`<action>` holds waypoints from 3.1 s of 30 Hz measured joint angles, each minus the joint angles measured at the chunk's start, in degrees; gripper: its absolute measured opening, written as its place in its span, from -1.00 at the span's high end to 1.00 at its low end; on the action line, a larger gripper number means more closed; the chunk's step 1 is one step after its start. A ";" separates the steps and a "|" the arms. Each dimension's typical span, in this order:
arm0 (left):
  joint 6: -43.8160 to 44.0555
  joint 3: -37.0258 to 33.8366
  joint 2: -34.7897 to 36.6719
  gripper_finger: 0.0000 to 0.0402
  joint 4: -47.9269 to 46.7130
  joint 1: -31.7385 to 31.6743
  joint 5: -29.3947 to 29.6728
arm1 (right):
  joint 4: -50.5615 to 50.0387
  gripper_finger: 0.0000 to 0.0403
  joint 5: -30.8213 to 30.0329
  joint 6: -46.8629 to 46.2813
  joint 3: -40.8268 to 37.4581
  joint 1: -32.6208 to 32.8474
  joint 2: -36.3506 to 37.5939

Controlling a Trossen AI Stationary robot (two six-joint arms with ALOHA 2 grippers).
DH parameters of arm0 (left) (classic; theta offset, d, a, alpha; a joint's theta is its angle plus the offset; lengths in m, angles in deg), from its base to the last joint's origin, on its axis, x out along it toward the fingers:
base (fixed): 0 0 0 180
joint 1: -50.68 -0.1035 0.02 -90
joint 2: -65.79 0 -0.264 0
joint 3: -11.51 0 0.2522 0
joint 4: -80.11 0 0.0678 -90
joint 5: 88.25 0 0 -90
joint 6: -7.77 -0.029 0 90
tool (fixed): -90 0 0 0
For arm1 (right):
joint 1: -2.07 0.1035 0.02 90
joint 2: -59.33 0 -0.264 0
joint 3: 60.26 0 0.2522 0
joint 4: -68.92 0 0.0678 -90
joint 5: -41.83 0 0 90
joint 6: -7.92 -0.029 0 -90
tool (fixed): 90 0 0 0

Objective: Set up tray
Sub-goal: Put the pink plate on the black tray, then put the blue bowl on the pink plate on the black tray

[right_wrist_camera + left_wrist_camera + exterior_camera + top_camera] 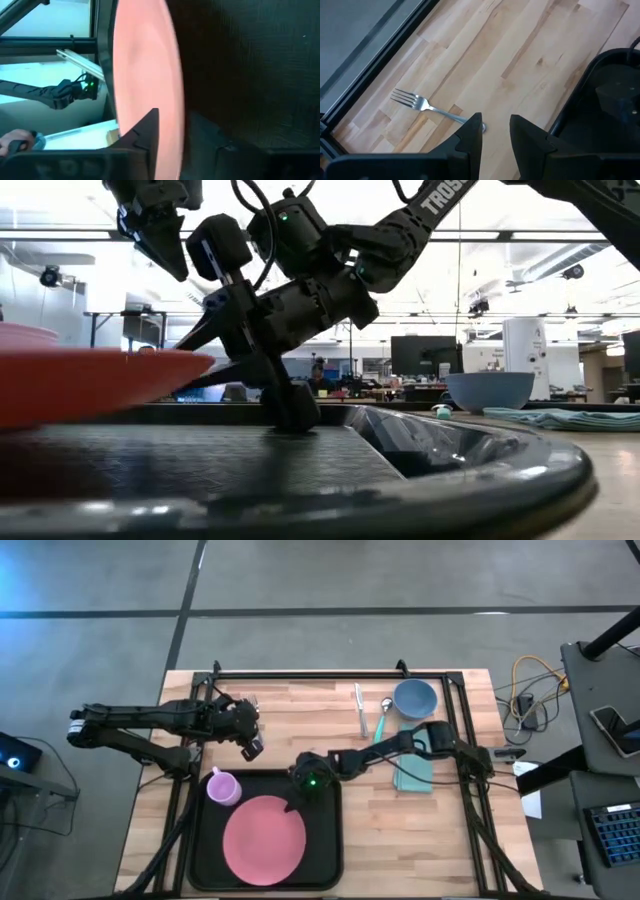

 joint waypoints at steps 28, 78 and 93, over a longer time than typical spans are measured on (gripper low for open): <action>38.35 -17.58 -3.72 0.60 11.85 -7.29 6.43 | -68.60 0.20 -46.80 9.69 3.15 -6.45 29.13; 35.91 -14.45 -29.27 0.33 27.05 -34.05 -8.83 | -76.86 0.24 -44.89 19.41 -5.97 -8.15 33.71; 32.13 -14.92 -17.03 0.33 23.98 -29.73 -8.84 | -79.78 0.26 -37.24 5.69 -19.60 -7.59 44.70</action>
